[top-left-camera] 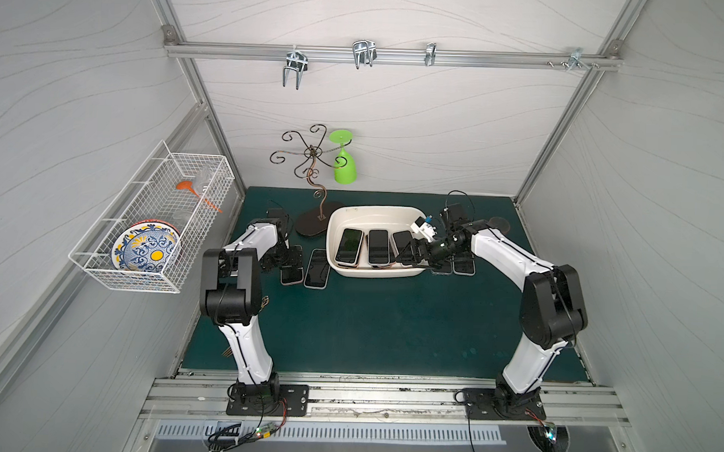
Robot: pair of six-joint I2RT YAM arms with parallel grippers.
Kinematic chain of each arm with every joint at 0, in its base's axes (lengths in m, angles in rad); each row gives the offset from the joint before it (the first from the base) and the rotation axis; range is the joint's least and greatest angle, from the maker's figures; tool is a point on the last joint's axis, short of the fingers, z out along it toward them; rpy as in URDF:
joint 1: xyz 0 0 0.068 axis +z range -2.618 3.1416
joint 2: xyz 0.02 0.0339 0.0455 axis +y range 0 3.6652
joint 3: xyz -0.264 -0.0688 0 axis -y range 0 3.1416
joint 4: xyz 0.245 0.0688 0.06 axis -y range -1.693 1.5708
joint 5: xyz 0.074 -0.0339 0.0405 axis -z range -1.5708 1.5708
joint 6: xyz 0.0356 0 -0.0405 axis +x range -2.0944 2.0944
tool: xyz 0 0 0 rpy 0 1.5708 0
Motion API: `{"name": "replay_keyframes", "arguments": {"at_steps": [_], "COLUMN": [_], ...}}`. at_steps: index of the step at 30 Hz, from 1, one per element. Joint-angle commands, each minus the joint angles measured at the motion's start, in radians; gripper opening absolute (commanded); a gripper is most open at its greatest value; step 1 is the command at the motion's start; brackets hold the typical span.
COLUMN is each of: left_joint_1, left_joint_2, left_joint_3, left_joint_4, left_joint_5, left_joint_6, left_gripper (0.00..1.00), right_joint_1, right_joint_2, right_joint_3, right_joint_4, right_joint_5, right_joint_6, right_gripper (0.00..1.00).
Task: Take the phone out of the storage box
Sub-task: Place the phone at the center of the board.
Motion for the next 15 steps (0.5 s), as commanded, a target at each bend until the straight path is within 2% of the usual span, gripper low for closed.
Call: {"name": "replay_keyframes", "arguments": {"at_steps": [1, 5, 7, 8, 9, 11, 13, 15], "left_joint_1": [0.007, 0.023, 0.055, 0.070, 0.082, 0.091, 0.093, 0.094], "left_joint_2": [-0.008, -0.071, -0.091, -0.089, -0.079, -0.030, 0.016, 0.053], "left_joint_3": [0.063, 0.067, 0.053, 0.051, 0.052, 0.073, 0.091, 0.095], "left_joint_4": [-0.018, 0.007, 0.024, 0.032, 0.035, 0.025, 0.008, 0.013], "left_joint_5": [-0.042, -0.142, -0.123, -0.107, -0.089, -0.072, -0.078, -0.103], "left_joint_6": [-0.032, -0.114, -0.184, -0.209, -0.220, -0.230, -0.243, -0.271], "left_gripper": [0.91, 0.90, 0.87, 0.80, 0.68, 0.30, 0.13, 0.00], "right_joint_1": [0.006, 0.006, 0.006, 0.006, 0.006, 0.006, 0.006, 0.006], "right_joint_2": [0.001, -0.002, -0.006, -0.005, -0.004, -0.002, -0.004, -0.006], "right_joint_3": [-0.009, -0.009, -0.013, -0.015, -0.015, -0.018, -0.022, -0.024], "right_joint_4": [-0.014, -0.021, -0.019, -0.018, -0.019, -0.018, -0.017, -0.019], "right_joint_5": [0.008, 0.015, 0.015, 0.016, 0.017, 0.014, 0.015, 0.018], "right_joint_6": [-0.023, -0.030, -0.033, -0.034, -0.034, -0.034, -0.035, -0.036], "right_gripper": [0.98, 0.99, 0.99, 0.99, 0.99, 0.99, 0.99, 0.99]}}
